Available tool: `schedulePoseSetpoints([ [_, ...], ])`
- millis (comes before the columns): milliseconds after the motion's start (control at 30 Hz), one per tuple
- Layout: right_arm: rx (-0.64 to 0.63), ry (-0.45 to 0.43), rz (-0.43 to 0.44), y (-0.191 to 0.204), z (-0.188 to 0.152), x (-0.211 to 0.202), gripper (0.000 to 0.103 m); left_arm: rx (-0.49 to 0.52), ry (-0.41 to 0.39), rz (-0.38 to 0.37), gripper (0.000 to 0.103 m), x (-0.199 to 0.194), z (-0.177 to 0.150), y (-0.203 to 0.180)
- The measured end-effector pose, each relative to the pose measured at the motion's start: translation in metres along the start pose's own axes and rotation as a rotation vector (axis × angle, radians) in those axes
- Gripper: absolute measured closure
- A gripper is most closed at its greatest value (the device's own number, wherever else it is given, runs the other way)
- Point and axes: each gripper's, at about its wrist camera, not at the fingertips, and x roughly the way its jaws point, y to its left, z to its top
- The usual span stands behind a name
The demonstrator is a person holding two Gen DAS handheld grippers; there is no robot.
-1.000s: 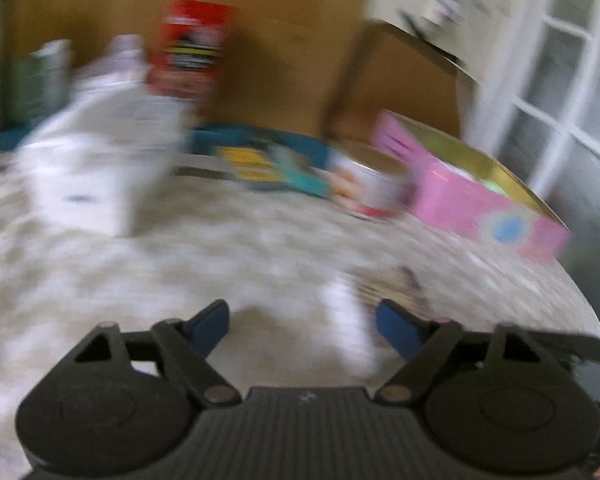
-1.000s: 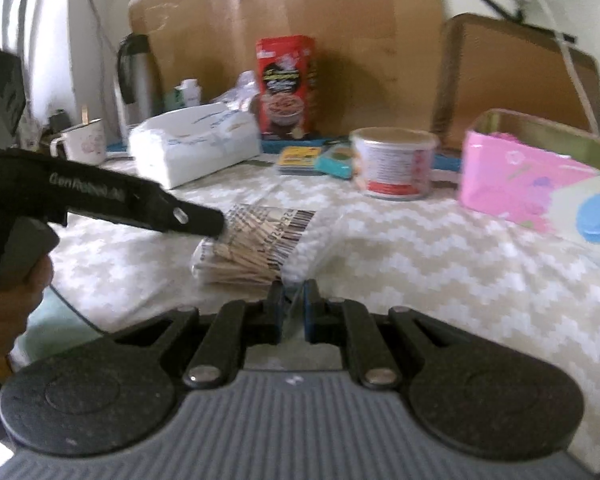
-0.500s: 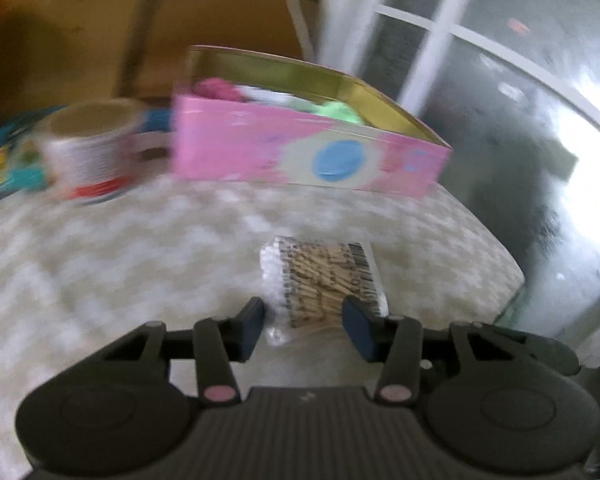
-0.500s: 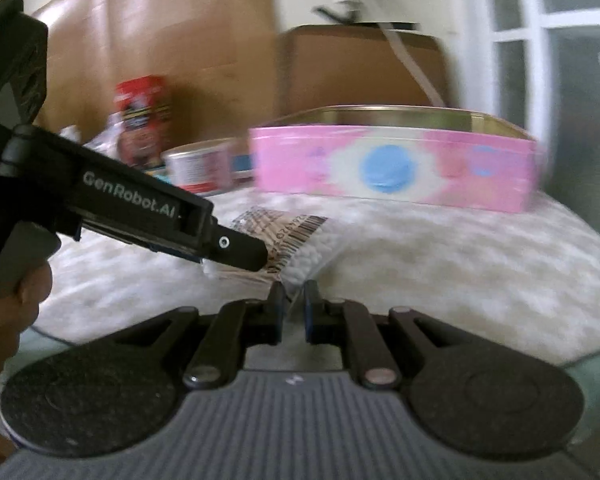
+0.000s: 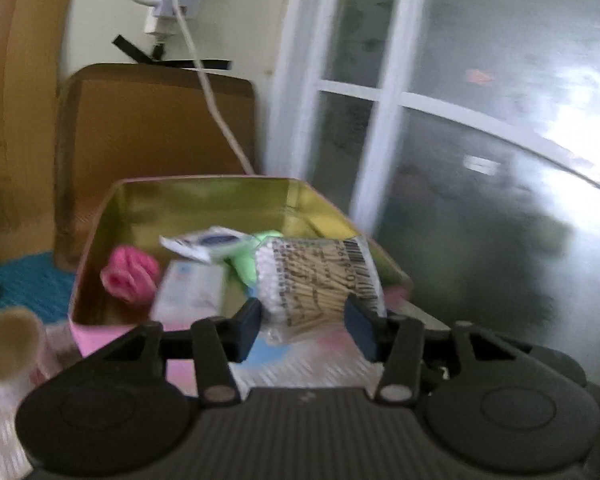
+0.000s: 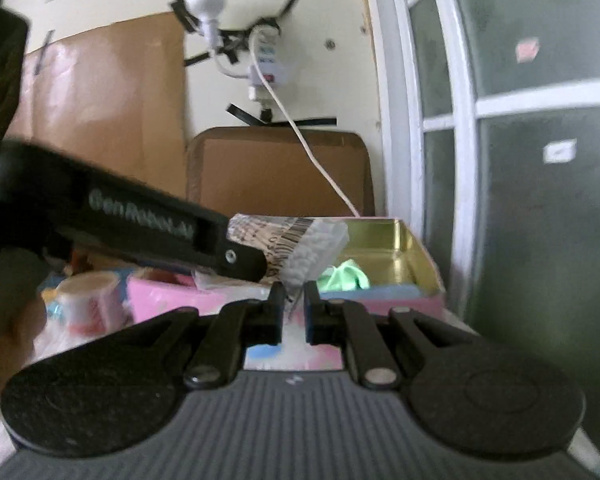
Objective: Organize soft objects
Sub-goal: 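Carry the stick bag into the pink tin and open both grippers, then grasp the small teal 'fine apple' box with the right gripper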
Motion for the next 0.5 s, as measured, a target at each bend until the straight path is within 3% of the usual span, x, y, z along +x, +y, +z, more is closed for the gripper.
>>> schedulePoseSetpoints([
  [33,0.015,0.021,-0.002,-0.003,0.004,0.016,0.087,-0.002,0.013,0.049,0.036,0.014,0.005,0.003],
  [67,0.014,0.041,-0.016,-0.004,0.007,0.03,0.086,0.0,0.029,0.092,0.032,0.025,0.008,0.006],
  [100,0.009,0.058,-0.052,-0.002,0.008,0.043,0.083,-0.006,0.042,0.135,0.032,0.034,0.008,0.008],
  [133,0.005,0.084,-0.071,-0.001,0.008,0.048,0.072,-0.017,0.057,0.171,0.032,0.04,0.007,0.013],
  [267,0.008,0.019,-0.022,0.01,-0.001,0.023,0.06,-0.052,0.013,0.121,0.03,0.005,-0.007,0.028],
  [367,0.002,-0.009,-0.002,0.023,-0.006,0.008,0.06,-0.048,-0.05,0.112,0.026,-0.038,-0.032,0.044],
  [500,0.004,-0.002,0.127,0.051,-0.004,0.005,0.06,-0.115,-0.071,0.143,0.026,-0.083,-0.063,0.087],
])
